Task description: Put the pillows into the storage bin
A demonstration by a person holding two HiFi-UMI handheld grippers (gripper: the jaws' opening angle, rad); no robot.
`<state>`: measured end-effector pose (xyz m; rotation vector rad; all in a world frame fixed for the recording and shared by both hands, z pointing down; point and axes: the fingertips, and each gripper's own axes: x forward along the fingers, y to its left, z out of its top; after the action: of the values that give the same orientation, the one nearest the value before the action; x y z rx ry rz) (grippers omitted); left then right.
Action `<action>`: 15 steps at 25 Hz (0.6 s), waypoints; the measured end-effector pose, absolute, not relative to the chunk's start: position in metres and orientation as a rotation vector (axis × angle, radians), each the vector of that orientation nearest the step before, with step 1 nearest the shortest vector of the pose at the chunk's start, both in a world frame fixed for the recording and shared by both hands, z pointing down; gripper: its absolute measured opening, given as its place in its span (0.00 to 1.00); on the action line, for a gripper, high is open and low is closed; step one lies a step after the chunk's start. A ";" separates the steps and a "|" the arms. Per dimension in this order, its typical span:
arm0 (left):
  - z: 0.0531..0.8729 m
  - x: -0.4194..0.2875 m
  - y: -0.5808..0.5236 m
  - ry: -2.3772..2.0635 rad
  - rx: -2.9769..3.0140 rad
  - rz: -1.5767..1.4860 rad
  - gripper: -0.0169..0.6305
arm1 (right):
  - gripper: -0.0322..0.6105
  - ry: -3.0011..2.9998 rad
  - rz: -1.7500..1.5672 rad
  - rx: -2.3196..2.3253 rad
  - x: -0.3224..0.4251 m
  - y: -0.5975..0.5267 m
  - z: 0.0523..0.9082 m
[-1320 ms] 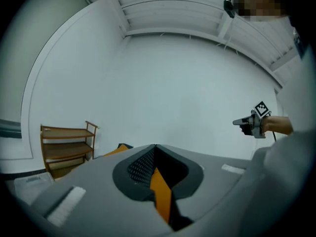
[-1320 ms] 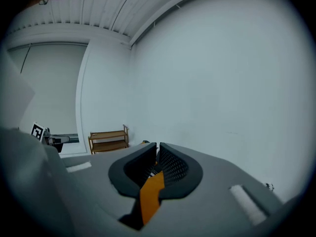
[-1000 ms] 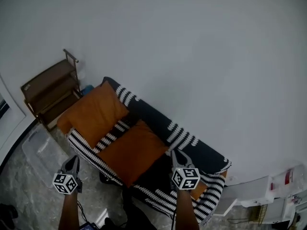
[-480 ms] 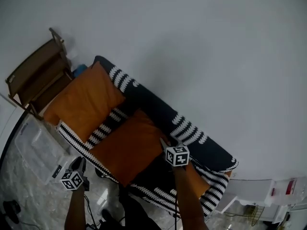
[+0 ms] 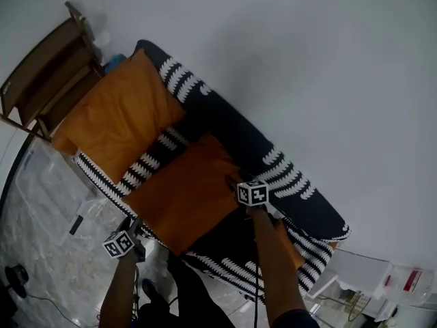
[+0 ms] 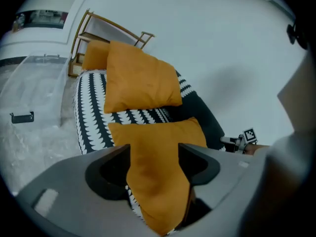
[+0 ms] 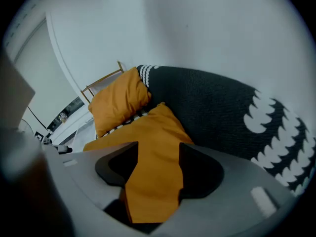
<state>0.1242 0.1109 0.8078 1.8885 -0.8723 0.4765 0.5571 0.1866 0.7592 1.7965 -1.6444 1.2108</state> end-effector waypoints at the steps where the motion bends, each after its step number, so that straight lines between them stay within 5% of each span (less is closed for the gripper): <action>1: 0.817 0.128 0.117 -0.871 1.870 0.495 0.51 | 0.43 -1.647 1.239 1.770 0.557 0.187 0.773; 4: 0.841 0.146 0.126 -0.850 1.824 0.519 0.62 | 0.44 -1.611 1.266 1.688 0.563 0.181 0.805; 8: 0.870 0.174 0.117 -0.850 1.762 0.514 0.63 | 0.45 -1.570 1.255 1.567 0.579 0.169 0.845; 15: 0.887 0.173 0.118 -0.935 1.662 0.527 0.40 | 0.38 -1.540 1.241 1.485 0.569 0.172 0.879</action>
<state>0.1732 0.1178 0.8872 1.6623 -0.9350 0.5271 0.5694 0.1716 0.8791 1.4854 -1.5399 1.2411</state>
